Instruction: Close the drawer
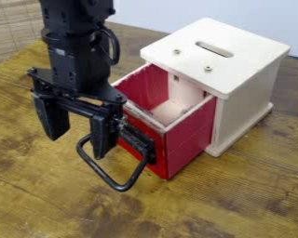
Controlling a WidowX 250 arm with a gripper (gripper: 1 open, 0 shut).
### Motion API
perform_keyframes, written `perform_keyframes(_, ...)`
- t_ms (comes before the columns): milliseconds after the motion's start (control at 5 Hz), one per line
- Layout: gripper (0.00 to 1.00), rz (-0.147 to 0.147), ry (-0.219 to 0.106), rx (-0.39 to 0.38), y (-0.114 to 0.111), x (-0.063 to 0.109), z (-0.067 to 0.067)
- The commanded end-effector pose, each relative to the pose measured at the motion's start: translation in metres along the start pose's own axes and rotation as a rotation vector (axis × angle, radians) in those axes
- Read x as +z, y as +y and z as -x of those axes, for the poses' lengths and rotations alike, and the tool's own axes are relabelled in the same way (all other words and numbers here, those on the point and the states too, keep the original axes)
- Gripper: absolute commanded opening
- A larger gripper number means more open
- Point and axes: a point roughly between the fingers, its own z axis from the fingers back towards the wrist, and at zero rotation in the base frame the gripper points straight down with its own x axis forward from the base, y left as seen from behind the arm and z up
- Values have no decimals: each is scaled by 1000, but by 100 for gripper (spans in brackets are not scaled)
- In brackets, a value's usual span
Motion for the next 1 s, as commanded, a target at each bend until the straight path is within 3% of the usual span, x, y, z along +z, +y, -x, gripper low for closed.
perform_keyframes(0,100,1,7,55,9,-3,-3)
perform_keyframes(400,100,-25,18,21,0,-27,-22)
perform_keyframes(800,100,-38,28,169,-5,-29,-51)
